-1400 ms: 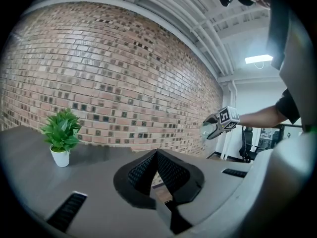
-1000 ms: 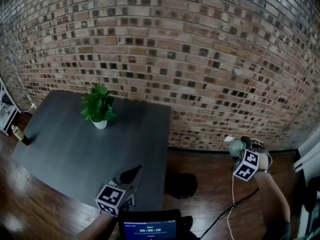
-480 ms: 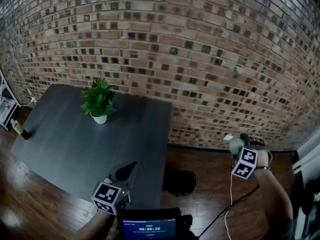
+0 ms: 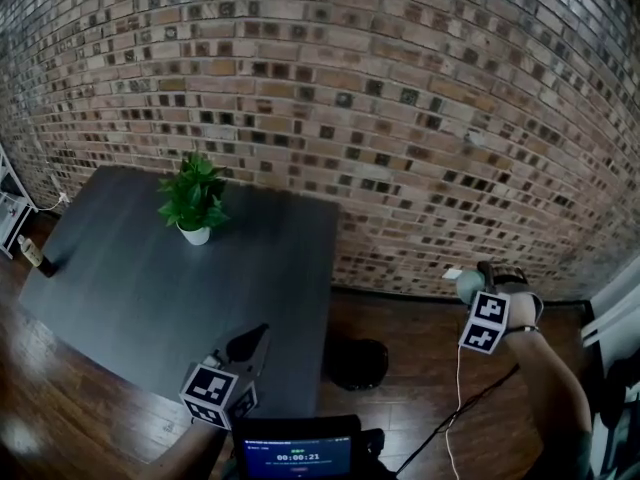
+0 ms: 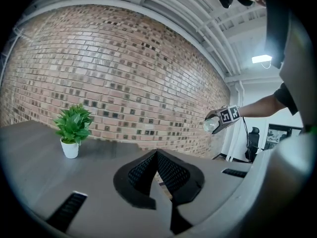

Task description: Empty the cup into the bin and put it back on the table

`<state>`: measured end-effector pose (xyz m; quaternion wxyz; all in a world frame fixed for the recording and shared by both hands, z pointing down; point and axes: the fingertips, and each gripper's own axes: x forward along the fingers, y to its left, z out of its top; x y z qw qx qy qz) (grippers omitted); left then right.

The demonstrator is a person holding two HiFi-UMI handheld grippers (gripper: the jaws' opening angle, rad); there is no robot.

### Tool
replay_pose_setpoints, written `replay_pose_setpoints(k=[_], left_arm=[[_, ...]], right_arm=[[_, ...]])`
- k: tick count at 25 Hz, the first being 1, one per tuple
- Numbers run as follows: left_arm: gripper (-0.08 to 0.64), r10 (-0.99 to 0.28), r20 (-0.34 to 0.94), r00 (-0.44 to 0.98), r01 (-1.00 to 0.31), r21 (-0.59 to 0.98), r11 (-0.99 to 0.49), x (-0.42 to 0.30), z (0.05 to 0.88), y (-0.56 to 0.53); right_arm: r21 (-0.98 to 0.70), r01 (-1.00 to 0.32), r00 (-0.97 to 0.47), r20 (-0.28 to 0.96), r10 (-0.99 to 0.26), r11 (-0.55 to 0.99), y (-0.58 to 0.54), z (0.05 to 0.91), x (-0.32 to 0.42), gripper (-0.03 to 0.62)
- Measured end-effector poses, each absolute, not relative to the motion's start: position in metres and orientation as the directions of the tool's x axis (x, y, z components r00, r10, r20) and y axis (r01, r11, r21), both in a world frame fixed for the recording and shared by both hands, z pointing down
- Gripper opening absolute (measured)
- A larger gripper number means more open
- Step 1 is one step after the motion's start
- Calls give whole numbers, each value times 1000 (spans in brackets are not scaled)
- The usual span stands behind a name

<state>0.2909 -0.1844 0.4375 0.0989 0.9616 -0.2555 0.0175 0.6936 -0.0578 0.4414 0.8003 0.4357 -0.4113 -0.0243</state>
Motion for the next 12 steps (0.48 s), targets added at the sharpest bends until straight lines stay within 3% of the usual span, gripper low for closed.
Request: replay_pose_setpoints(k=[12], left_arm=[[8,-477,75,876,-482,181,-857,291,437,-183]], right_arm=[[691,-201,701,597,-391,695,-64,435,689,385]])
